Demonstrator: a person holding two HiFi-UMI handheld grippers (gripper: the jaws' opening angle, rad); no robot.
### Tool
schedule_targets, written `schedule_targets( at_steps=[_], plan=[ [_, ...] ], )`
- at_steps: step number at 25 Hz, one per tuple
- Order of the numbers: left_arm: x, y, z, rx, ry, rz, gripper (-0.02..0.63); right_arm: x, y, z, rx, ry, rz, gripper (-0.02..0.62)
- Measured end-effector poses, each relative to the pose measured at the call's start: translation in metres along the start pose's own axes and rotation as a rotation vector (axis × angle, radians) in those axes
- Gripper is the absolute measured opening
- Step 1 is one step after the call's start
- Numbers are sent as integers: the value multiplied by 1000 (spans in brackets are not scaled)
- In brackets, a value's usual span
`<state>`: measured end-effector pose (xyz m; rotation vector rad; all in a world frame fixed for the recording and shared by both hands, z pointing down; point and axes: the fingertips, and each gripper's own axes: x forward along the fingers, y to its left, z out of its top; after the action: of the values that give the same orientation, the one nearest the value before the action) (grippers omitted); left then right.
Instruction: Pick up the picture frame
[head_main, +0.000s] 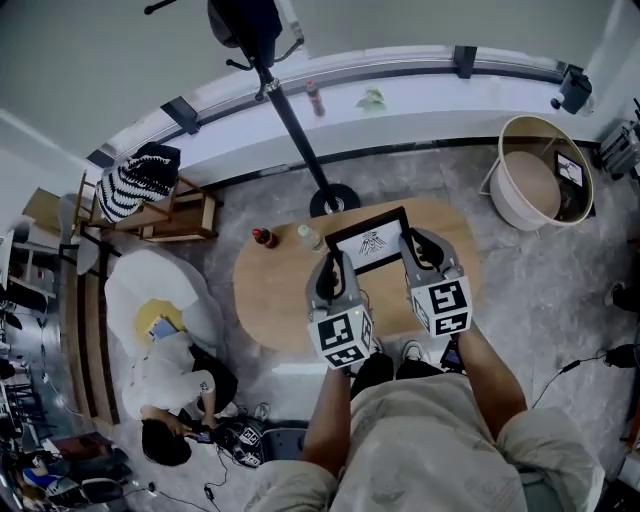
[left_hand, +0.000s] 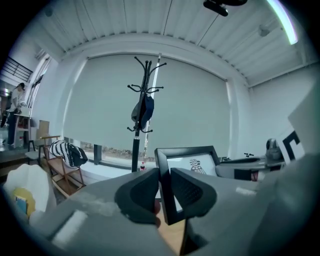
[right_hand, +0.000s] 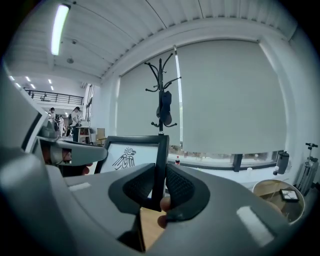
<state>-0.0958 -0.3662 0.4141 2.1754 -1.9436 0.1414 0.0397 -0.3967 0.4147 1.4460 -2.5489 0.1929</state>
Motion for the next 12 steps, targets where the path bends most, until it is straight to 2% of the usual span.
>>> schedule_targets(
  at_steps=[7, 12],
  plan=[
    [-4, -8, 65, 31, -144, -2, 86, -10, -7, 69, -72, -140, -22, 71],
    [-12, -10, 118, 77, -246, 1, 86, -16, -5, 119, -87, -241, -31, 71]
  ],
)
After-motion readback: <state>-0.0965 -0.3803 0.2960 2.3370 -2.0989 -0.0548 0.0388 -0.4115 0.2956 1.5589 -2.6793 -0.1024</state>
